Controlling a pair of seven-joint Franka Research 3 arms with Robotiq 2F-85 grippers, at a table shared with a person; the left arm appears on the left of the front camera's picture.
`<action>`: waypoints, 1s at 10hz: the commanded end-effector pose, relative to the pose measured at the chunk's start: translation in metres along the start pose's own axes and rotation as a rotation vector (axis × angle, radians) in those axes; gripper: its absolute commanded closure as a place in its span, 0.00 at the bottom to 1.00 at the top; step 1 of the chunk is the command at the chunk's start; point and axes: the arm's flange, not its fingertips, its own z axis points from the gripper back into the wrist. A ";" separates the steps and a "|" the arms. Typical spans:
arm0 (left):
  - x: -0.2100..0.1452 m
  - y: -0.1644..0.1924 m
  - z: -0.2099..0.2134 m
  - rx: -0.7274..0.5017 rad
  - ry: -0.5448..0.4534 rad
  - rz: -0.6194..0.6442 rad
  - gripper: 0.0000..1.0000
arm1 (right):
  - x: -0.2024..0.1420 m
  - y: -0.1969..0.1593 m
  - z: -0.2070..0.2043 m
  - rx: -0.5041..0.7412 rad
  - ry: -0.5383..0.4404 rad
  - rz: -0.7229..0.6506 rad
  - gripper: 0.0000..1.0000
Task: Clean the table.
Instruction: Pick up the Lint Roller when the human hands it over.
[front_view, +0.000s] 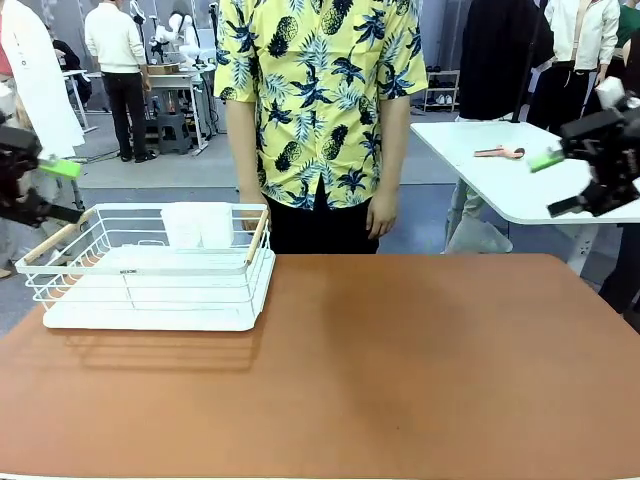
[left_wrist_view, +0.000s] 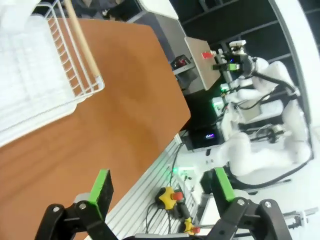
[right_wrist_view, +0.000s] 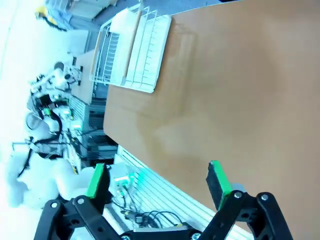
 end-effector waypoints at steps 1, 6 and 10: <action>-0.004 0.016 0.034 -0.039 -0.061 0.077 0.00 | 0.005 -0.029 0.026 0.031 -0.035 -0.095 0.00; -0.020 0.051 0.087 -0.119 -0.107 0.200 0.00 | -0.007 -0.103 0.084 0.153 -0.062 -0.204 0.00; -0.028 0.066 0.102 -0.118 -0.147 0.240 0.00 | -0.016 -0.130 0.100 0.186 -0.112 -0.255 0.00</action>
